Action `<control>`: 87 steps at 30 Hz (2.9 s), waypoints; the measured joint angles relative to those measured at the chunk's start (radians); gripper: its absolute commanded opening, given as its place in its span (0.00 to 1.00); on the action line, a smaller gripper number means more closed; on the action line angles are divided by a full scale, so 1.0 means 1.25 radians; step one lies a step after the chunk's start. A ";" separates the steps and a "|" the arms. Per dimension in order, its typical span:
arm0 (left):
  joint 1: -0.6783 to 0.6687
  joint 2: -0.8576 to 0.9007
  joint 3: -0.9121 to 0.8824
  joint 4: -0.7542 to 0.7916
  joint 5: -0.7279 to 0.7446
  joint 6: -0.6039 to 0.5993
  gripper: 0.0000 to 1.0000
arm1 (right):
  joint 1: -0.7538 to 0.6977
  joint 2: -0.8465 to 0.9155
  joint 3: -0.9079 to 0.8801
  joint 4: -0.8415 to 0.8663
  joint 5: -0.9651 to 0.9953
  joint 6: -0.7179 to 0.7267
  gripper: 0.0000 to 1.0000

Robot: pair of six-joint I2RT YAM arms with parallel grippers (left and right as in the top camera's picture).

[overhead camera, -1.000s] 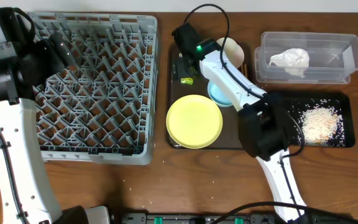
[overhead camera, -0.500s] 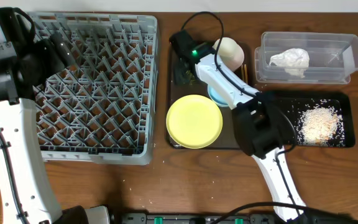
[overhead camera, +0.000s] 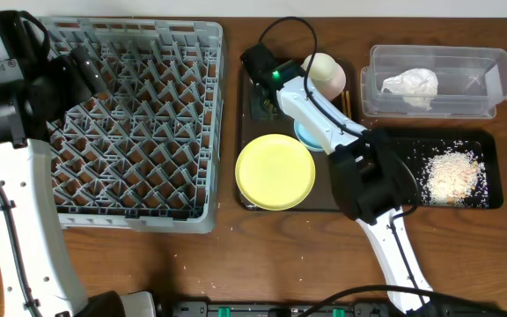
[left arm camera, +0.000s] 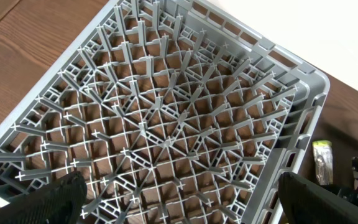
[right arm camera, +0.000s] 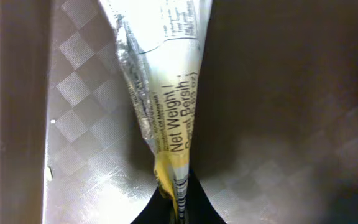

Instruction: Sort waste into correct bins and load items into the dishwasher

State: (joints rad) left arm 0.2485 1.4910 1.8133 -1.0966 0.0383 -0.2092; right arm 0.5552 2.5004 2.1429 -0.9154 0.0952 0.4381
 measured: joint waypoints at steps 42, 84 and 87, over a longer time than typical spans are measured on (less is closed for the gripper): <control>0.000 0.000 0.000 0.000 0.000 0.000 1.00 | -0.561 -0.277 0.006 -0.180 0.025 0.520 0.86; 0.000 0.000 0.000 0.000 0.000 0.000 1.00 | -0.012 -0.277 0.005 -0.233 -0.062 -0.142 0.99; 0.000 0.000 0.000 0.000 0.000 0.000 1.00 | -0.005 -0.277 0.005 -0.249 -0.014 -0.117 0.99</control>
State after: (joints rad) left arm 0.2485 1.4914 1.8133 -1.0966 0.0380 -0.2092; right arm 0.5495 2.1536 2.1494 -1.2266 0.0780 0.2924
